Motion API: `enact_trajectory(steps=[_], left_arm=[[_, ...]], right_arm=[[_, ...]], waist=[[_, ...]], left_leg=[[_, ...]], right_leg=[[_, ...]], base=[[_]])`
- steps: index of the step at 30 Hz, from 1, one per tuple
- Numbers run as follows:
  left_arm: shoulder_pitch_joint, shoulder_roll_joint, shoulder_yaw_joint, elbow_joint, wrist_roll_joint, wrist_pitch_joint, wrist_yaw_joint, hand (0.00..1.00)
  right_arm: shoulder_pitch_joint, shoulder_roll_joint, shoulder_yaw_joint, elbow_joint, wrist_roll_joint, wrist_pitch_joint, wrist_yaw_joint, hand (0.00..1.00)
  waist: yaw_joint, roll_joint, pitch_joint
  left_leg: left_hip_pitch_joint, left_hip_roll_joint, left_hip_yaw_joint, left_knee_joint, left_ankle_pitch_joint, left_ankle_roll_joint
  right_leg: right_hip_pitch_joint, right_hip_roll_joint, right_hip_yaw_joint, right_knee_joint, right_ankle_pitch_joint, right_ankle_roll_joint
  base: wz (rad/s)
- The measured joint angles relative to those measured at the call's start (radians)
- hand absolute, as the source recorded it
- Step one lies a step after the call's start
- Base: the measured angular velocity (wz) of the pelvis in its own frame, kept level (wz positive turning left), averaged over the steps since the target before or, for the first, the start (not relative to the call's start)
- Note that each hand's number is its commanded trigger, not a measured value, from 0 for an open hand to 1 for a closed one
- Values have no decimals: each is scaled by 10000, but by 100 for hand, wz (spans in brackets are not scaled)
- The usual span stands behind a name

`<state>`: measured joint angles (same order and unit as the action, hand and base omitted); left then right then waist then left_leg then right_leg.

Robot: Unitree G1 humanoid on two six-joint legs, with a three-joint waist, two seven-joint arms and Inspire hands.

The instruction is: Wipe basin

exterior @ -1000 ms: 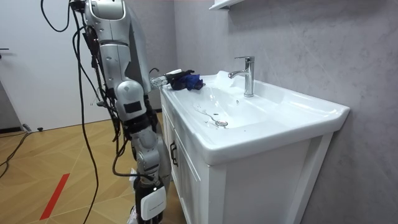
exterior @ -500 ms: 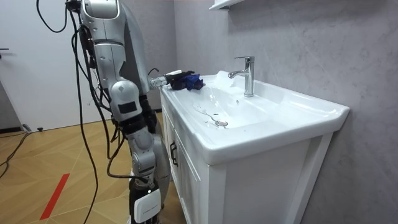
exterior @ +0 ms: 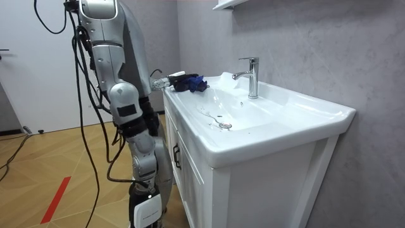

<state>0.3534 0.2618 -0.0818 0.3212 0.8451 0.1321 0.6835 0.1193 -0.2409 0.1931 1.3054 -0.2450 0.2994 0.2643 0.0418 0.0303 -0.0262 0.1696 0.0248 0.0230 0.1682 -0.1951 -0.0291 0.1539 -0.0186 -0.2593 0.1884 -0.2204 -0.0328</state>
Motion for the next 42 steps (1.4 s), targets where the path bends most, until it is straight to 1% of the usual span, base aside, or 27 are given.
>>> enact_trajectory(steps=[1,3,4,6,7,9,11,12,14,21,26,32,38,42], left_arm=[[-1,27,3,49,78,61,56,100],[-167,107,13,272,525,434,112,100],[-230,137,8,353,649,532,120,100],[-532,233,3,645,1099,849,121,100],[-573,244,8,673,1130,917,123,100],[-794,258,-1,862,1341,1199,138,100],[-812,256,1,910,1494,1356,162,100],[-811,253,-5,935,1519,1453,220,100],[-811,244,-1,953,1528,1508,238,100],[-811,226,5,990,1534,1742,248,100],[-818,215,17,988,1535,1790,259,100],[-844,107,60,979,1527,1858,258,100],[-904,-13,95,893,1452,1881,224,100],[-962,-97,113,496,1295,1907,-4,100]], right_arm=[[-3,0,-1,-3,1,4,-1,0],[32,-1,-14,-107,0,91,-5,0],[32,-2,-15,-113,0,99,-5,0],[34,-12,-16,-187,4,146,-5,0],[24,-15,-16,-216,4,180,-6,0],[33,-17,-17,-239,4,221,-1,0],[33,-17,-17,-243,4,230,-1,0],[32,-18,-17,-254,4,232,-4,0],[27,-17,-17,-256,5,263,-3,0],[-8,-26,-17,-340,0,294,-2,0],[-24,-27,-15,-400,-3,292,-17,0],[-92,-29,11,-407,72,278,-26,0],[-208,-30,25,-678,85,173,-11,0],[-216,-14,34,-940,291,-37,-131,0]], waist=[[-67,2,-2],[-140,25,-16],[-159,28,-19],[-293,30,-20],[-349,31,-20],[-407,34,-19],[-439,40,-17],[-445,47,-15],[-454,59,-15],[-629,88,-11],[-634,129,-14],[-632,148,-13],[-660,141,-9],[-694,131,6]], left_leg=[[7,0,10,-4,3,-1],[89,5,55,-34,20,-6],[108,7,64,-39,22,-7],[161,7,113,-72,30,-11],[167,8,158,-78,31,-11],[201,5,324,-88,31,-11],[261,-3,356,-115,31,-11],[308,0,446,-152,31,-11],[344,4,596,-157,31,-10],[349,5,605,-156,32,-9],[337,2,608,-155,32,-9],[338,0,603,-158,32,-9],[334,-5,602,-159,31,-8],[301,-18,584,-158,31,-8]], right_leg=[[11,1,-4,-1,0,-1],[39,-25,75,3,6,-10],[45,-45,93,8,7,-13],[64,-47,127,28,8,-14],[63,-51,128,34,8,-14],[38,-70,153,118,7,-11],[40,-80,219,150,3,-4],[40,-88,276,160,2,-2],[40,-82,362,172,-6,11],[19,-79,394,187,-5,13],[-16,-80,430,185,-6,15],[-4,-79,426,172,-6,16],[20,-98,384,168,-8,22],[17,-117,343,157,-23,48]], base=[[0],[-9],[-12],[-5],[0],[-7],[-12],[-12],[-9],[-1],[-1],[0],[0],[4]])
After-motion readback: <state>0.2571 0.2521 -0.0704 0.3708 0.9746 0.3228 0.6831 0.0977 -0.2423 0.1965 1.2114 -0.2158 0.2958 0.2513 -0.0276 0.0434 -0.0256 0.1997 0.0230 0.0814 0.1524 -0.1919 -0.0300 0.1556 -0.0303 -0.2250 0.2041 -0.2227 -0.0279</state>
